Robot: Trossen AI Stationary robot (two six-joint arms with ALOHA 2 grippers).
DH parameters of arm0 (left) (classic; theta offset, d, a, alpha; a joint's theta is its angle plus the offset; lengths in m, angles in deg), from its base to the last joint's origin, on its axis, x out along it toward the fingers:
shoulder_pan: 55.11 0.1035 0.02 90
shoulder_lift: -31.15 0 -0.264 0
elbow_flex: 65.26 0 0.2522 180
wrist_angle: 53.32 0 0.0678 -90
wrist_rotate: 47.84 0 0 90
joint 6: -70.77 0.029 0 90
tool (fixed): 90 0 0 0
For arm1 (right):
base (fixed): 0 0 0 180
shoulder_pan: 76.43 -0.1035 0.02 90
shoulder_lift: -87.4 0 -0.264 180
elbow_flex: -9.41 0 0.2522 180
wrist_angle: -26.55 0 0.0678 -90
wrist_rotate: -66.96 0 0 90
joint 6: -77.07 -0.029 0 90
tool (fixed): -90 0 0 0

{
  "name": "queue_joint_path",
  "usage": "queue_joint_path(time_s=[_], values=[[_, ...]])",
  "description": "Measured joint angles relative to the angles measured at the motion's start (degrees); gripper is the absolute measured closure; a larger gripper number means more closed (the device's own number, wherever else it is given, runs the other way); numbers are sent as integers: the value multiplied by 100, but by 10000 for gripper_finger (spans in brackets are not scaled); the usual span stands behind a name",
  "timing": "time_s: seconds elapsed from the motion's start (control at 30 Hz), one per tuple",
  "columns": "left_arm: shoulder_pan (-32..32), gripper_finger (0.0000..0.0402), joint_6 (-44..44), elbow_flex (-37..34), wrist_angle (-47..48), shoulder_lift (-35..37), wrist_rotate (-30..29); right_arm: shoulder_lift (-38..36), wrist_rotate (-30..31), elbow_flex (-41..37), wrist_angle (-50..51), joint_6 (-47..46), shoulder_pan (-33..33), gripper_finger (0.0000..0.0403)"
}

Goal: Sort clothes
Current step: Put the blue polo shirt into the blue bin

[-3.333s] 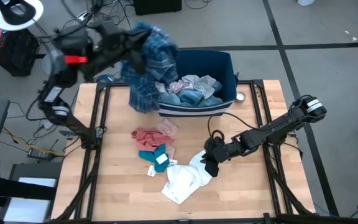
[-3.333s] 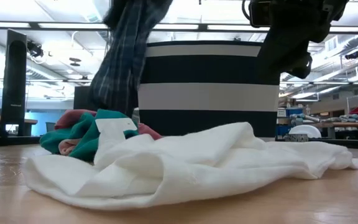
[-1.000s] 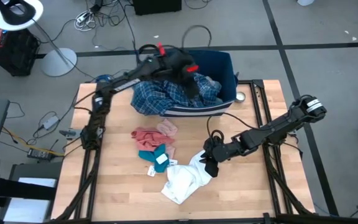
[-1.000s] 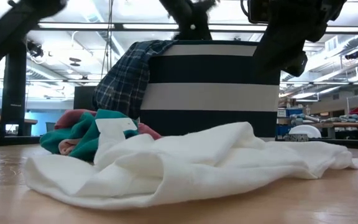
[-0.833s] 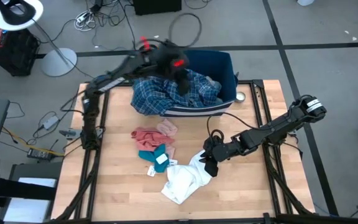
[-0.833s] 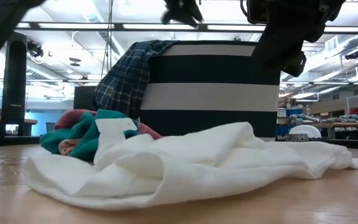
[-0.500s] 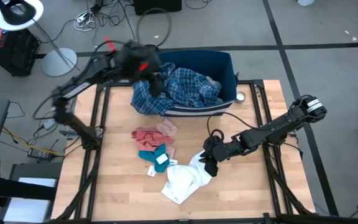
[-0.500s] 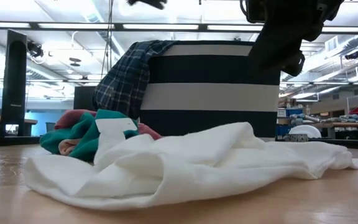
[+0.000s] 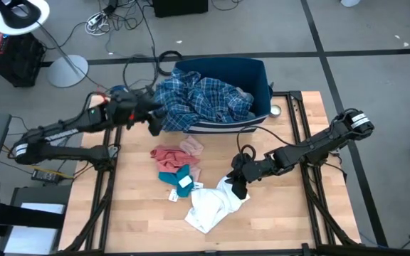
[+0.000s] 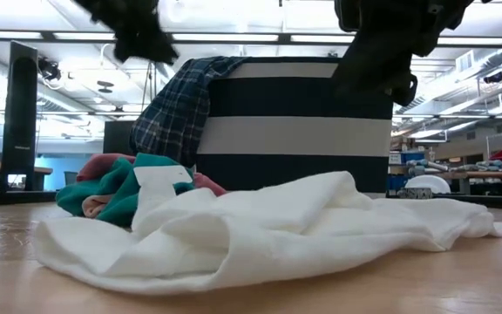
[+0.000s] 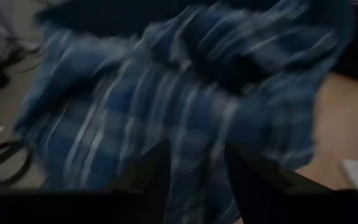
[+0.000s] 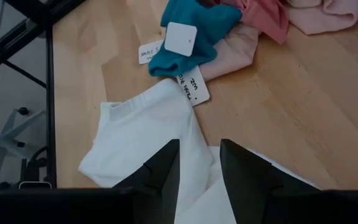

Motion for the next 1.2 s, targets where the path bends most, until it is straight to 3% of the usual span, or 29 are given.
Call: queue_joint_path(time_s=[0.3,0.53,0.73,0.97,1.07,1.2], values=[[312,245,-215,-1263,-477,364,-111,0,-1,0,-54,-136,-1,286],[536,245,-362,-2365,-2262,246,-264,1,0,0,-57,-295,-1,286],[738,245,-349,-3134,-3738,-343,-507,-1,-2,0,-81,-395,31,286],[958,247,117,-3319,-5089,-1409,-541,0,-2,0,-105,-415,43,286],[1043,283,183,-3135,-5278,-1800,-441,-1,-2,0,-111,-415,43,286],[1062,384,-40,-2724,-5234,-1974,52,-1,-3,0,-118,-491,43,286]])
